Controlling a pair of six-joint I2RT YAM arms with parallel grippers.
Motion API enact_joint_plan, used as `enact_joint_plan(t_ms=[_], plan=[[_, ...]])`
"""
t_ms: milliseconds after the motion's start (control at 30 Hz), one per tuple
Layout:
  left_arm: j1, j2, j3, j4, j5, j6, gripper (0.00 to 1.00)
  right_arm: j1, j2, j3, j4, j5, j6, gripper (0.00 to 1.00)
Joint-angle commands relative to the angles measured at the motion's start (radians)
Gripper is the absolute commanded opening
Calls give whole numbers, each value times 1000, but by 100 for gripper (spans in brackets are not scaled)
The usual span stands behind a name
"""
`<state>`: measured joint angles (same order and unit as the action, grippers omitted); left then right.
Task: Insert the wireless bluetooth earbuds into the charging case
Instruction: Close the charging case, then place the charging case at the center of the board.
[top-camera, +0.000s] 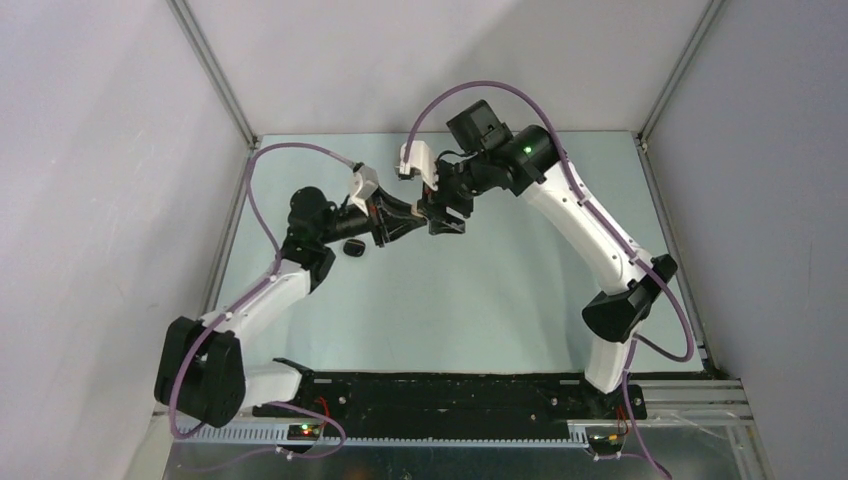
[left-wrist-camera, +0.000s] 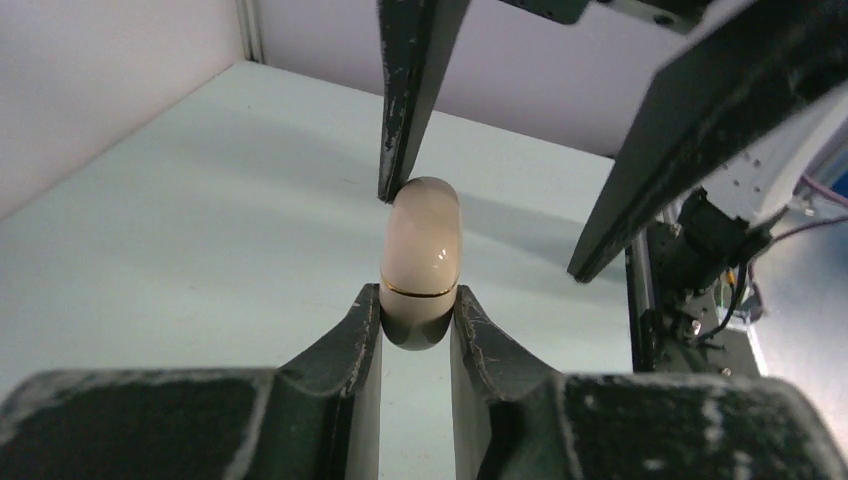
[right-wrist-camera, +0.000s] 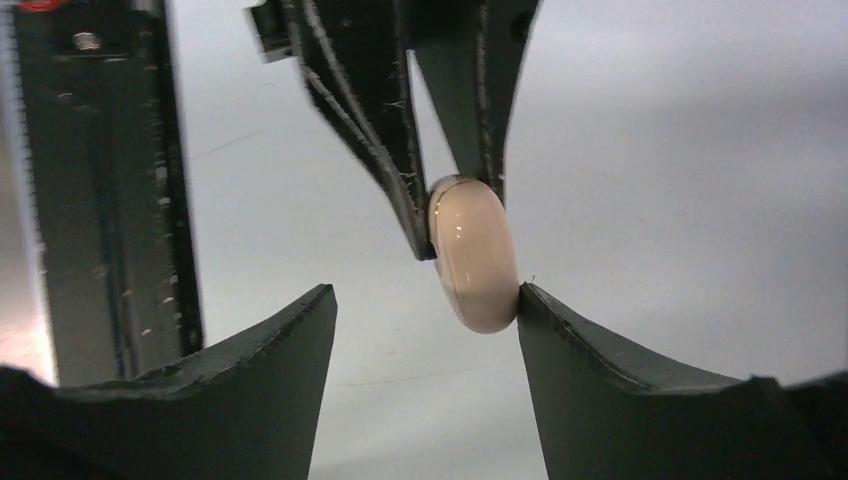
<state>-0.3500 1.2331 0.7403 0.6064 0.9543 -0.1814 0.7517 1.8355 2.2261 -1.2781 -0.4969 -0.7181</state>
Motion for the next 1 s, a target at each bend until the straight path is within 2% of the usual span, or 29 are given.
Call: enact_joint_plan(t_ms=[0, 33, 67, 167, 267, 367, 533, 633, 700, 800, 833, 900, 933, 967], plan=[[28, 59, 46, 31, -160, -164, 1, 25, -63, -96, 145, 244, 98, 71], [30, 72, 42, 27, -155, -157, 2, -2, -64, -114, 170, 316, 124, 74], [31, 103, 42, -6, -150, -151, 2, -25, -63, -115, 195, 318, 180, 75], [40, 188, 59, -126, -155, -153, 1, -167, -81, -140, 219, 218, 329, 79], [42, 326, 73, -190, -127, -238, 2, -232, -135, -196, 237, 178, 358, 98], [41, 429, 105, -194, -79, -310, 3, -297, -171, -249, 240, 120, 401, 99], [41, 645, 247, -255, 21, -400, 9, -341, -208, -311, 225, 94, 412, 99], [42, 727, 293, -361, -13, -423, 16, -348, -216, -330, 214, 91, 392, 99], [41, 764, 323, -468, -55, -403, 23, -353, -216, -332, 210, 93, 391, 99], [40, 773, 385, -667, -207, -305, 45, -373, -210, -323, 207, 120, 424, 99], [42, 762, 391, -719, -228, -288, 49, -379, -205, -316, 206, 123, 437, 99], [44, 740, 419, -810, -296, -240, 70, -403, -196, -291, 200, 115, 467, 99], [48, 727, 449, -845, -307, -193, 92, -421, -195, -273, 204, 108, 479, 99], [52, 697, 467, -925, -339, -163, 96, -428, -195, -266, 211, 110, 488, 99]])
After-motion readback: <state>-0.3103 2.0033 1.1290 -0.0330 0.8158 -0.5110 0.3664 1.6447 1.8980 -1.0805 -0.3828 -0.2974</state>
